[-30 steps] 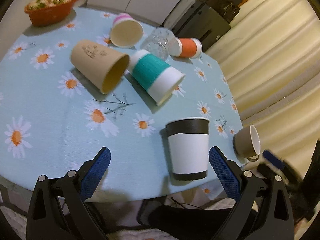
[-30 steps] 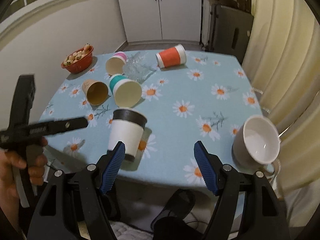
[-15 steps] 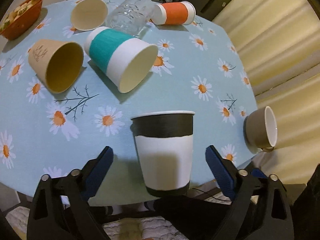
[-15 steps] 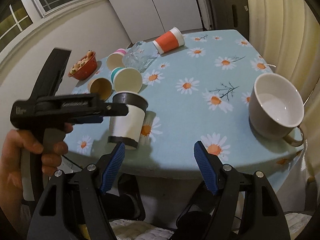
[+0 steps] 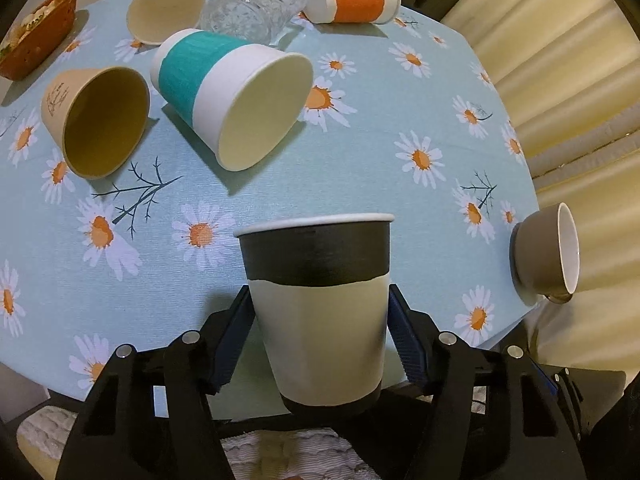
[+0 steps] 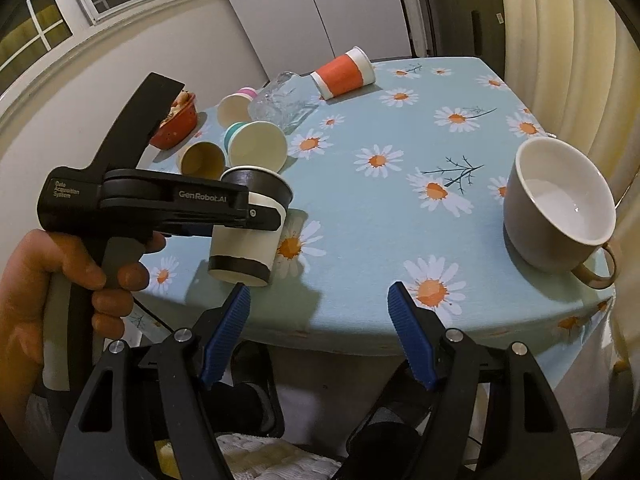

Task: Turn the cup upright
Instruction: 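Close the left gripper around the upright cup and lift it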

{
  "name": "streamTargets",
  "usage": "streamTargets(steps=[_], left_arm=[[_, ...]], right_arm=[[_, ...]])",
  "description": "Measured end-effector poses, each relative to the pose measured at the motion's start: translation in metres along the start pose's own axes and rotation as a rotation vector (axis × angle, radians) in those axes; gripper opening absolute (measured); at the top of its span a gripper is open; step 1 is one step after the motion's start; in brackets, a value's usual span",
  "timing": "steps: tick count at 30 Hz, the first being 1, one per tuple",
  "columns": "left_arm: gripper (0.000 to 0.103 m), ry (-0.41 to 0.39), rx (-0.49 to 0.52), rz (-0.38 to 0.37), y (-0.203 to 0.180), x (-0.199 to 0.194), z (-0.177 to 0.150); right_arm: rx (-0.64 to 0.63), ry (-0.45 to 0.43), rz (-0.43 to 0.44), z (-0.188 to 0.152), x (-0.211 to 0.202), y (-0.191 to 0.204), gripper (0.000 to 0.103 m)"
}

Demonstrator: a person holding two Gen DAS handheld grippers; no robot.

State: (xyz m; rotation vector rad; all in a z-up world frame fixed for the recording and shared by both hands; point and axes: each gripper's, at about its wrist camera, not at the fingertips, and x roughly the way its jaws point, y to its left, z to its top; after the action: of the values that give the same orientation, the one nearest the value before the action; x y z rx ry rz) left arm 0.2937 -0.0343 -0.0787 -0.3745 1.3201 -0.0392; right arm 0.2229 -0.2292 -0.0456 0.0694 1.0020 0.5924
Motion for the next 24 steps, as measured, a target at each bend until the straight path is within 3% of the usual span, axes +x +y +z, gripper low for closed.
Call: streamTargets(steps=[9, 24], left_arm=[[0.063, -0.058, -0.009, -0.016, 0.006, -0.023, -0.006], [0.063, -0.435, 0.067, -0.015, 0.019, -0.101, -0.051]], right_arm=[[0.000, 0.005, 0.009, 0.001, 0.003, 0.000, 0.071], [-0.017, -0.057, 0.024, 0.000, -0.005, 0.008, 0.071]])
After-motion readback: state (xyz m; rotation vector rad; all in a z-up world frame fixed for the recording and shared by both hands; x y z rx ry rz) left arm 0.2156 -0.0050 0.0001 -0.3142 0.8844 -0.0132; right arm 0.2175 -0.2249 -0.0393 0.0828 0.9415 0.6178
